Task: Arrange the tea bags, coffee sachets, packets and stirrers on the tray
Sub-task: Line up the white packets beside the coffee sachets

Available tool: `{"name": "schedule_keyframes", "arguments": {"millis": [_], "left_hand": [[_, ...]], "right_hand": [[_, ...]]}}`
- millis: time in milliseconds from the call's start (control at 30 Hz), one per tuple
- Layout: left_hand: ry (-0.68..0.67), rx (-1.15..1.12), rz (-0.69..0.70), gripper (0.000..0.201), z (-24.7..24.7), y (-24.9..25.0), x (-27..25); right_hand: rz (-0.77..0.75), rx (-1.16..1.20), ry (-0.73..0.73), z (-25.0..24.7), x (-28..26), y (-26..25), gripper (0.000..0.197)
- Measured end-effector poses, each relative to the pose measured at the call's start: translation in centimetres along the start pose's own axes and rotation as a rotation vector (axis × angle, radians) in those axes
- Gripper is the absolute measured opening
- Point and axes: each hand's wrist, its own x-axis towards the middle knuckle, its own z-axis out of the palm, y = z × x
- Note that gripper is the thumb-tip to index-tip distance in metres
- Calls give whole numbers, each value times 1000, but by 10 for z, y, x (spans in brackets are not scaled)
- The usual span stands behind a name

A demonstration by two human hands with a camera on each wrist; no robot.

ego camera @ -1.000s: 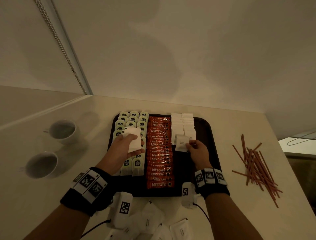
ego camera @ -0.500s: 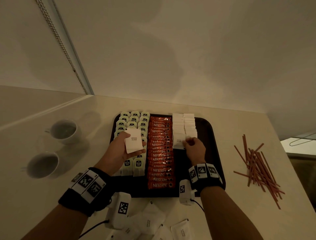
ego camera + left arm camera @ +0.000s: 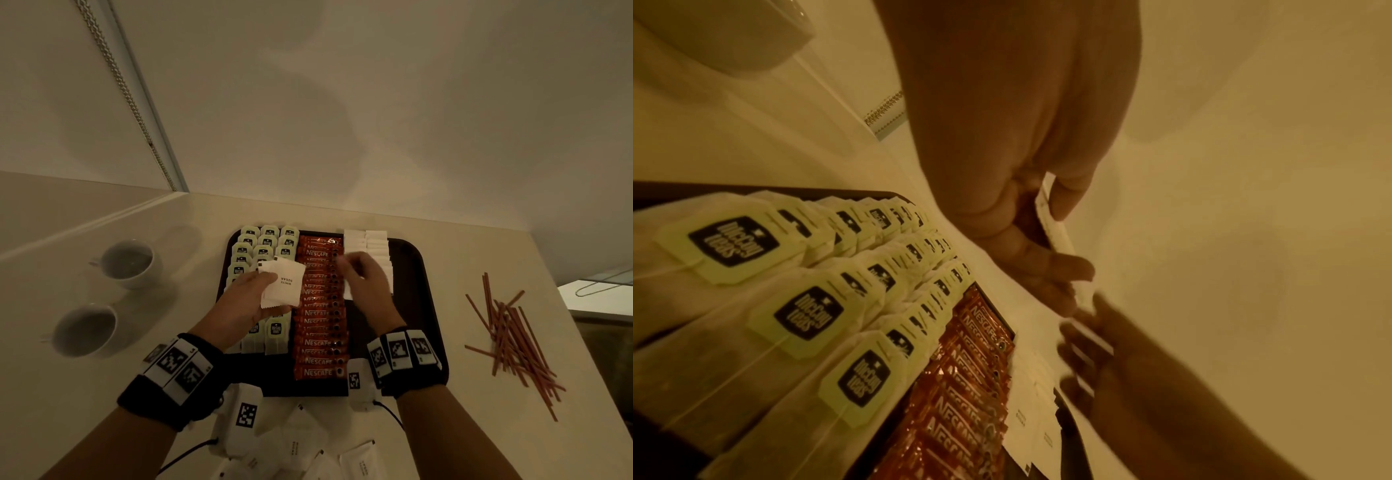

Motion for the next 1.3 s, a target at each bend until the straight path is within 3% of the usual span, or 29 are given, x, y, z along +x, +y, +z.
{"name": "schedule_keyframes", "arguments": {"millis": [67, 133, 200, 300, 433, 500, 633, 767, 900, 967, 1033, 1300], "left_hand": [[6, 85, 26, 10, 4, -2, -1], [-8, 165, 81, 10, 6, -3, -3], [-17, 212, 147, 8, 4, -4, -4], [52, 251, 218, 26, -3, -3, -2], [186, 277, 306, 29, -7, 0, 0], [206, 305, 329, 28, -8, 0, 2], [180, 337, 350, 28, -2, -1, 4], [150, 258, 301, 23, 2, 0, 6], [103, 112, 232, 22, -2, 1, 4], [107, 113, 220, 21, -4, 0, 4], [105, 122, 207, 22, -5, -2, 4], [104, 120, 172, 23, -6, -5, 7]], "right_hand": [[-58, 30, -228, 10, -7, -22, 21], [-136, -18, -338, 18, -10, -34, 26], [-163, -11, -319, 24, -11, -38, 23], [-78, 88, -285, 26, -15, -35, 15], [33, 120, -474, 19, -22, -36, 22], [-3, 56, -502, 17, -25, -37, 13], [-71, -24, -402, 15, -24, -33, 6], [37, 61, -356, -1, -21, -19, 5], [206, 315, 20, -30, -15, 14, 6], [264, 269, 215, -43, -10, 37, 7], [309, 148, 313, -52, -5, 58, 7], [384, -130, 322, -63, 8, 92, 19]]}}
